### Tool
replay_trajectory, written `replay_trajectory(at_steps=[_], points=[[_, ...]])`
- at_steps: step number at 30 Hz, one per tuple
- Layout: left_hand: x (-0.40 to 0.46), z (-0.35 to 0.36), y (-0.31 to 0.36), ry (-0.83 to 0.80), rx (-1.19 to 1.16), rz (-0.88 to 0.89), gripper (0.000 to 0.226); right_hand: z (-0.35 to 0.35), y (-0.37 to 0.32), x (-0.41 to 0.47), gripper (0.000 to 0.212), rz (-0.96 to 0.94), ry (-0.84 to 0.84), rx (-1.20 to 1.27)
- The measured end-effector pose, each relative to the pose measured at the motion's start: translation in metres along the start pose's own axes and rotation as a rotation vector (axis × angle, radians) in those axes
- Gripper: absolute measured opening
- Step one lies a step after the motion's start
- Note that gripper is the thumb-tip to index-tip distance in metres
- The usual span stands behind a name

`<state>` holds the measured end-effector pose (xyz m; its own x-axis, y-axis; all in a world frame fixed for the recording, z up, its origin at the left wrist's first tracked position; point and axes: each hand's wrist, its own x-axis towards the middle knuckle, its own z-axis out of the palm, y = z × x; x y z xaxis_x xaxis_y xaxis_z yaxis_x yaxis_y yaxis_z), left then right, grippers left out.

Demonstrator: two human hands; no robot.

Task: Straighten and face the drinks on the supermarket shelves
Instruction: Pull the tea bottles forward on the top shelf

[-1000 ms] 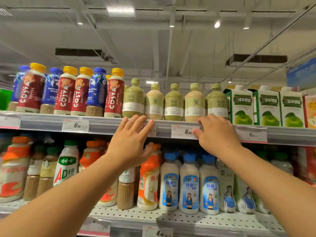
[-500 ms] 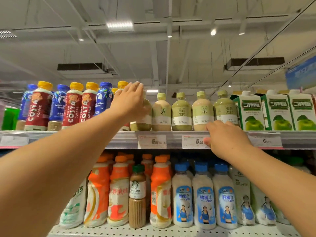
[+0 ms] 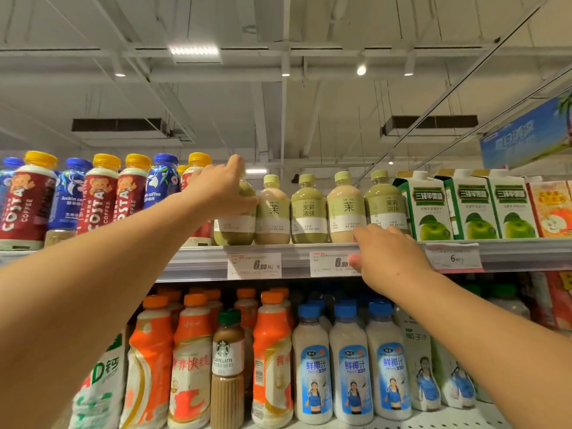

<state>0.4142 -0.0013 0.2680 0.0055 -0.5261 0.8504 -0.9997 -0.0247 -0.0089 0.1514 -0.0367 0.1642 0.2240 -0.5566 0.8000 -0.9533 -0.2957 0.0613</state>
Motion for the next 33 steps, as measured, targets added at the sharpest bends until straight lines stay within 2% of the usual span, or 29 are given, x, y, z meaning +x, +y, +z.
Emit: replay_trajectory(at_steps=[3, 6, 11, 14, 16, 18, 20, 22, 24, 25, 27, 29, 30, 33], points=[[-0.008, 0.002, 0.002, 0.009, -0.320, 0.015, 0.062, 0.001, 0.000, 0.000, 0.036, -0.002, 0.009, 0.007], [-0.019, 0.006, 0.003, 0.069, -0.548, -0.046, 0.075, 0.002, 0.000, 0.001, 0.036, 0.001, 0.017, 0.012], [-0.031, 0.007, -0.002, 0.087, -0.611, -0.123, 0.052, 0.003, -0.001, 0.000, 0.034, 0.010, 0.039, 0.008], [-0.041, 0.001, 0.004, 0.194, -0.636, -0.081, 0.050, 0.002, -0.001, -0.002, 0.034, 0.028, 0.036, 0.031], [-0.051, -0.008, 0.011, 0.244, -0.744, -0.067, 0.048, -0.001, -0.004, -0.002, 0.036, 0.059, 0.001, 0.062], [-0.060, -0.022, 0.025, 0.196, -0.911, -0.089, 0.041, -0.007, -0.008, -0.003, 0.038, 0.099, -0.067, 0.075], [-0.068, -0.031, 0.043, 0.044, -1.045, -0.112, 0.037, -0.015, -0.007, -0.007, 0.042, 0.145, -0.138, 0.248], [-0.077, -0.030, 0.063, -0.081, -1.103, -0.124, 0.039, -0.027, -0.002, -0.016, 0.054, 0.141, -0.178, 0.681], [-0.084, -0.025, 0.083, -0.141, -1.163, -0.142, 0.044, -0.041, 0.002, -0.032, 0.062, 0.058, -0.176, 1.119], [-0.087, -0.022, 0.094, -0.159, -1.199, -0.150, 0.050, -0.046, 0.003, -0.041, 0.065, 0.033, -0.196, 1.262], [-0.090, -0.017, 0.115, -0.174, -1.247, -0.151, 0.056, -0.052, 0.003, -0.056, 0.083, 0.017, -0.252, 1.355], [-0.091, -0.012, 0.136, -0.184, -1.267, -0.132, 0.051, -0.052, 0.006, -0.064, 0.095, 0.030, -0.222, 1.276], [-0.092, -0.011, 0.146, -0.195, -1.273, -0.138, 0.050, -0.052, 0.009, -0.066, 0.092, 0.046, -0.180, 1.237], [-0.093, -0.012, 0.161, -0.283, -1.203, -0.145, 0.056, -0.051, 0.024, -0.071, 0.064, 0.075, -0.087, 1.265]])
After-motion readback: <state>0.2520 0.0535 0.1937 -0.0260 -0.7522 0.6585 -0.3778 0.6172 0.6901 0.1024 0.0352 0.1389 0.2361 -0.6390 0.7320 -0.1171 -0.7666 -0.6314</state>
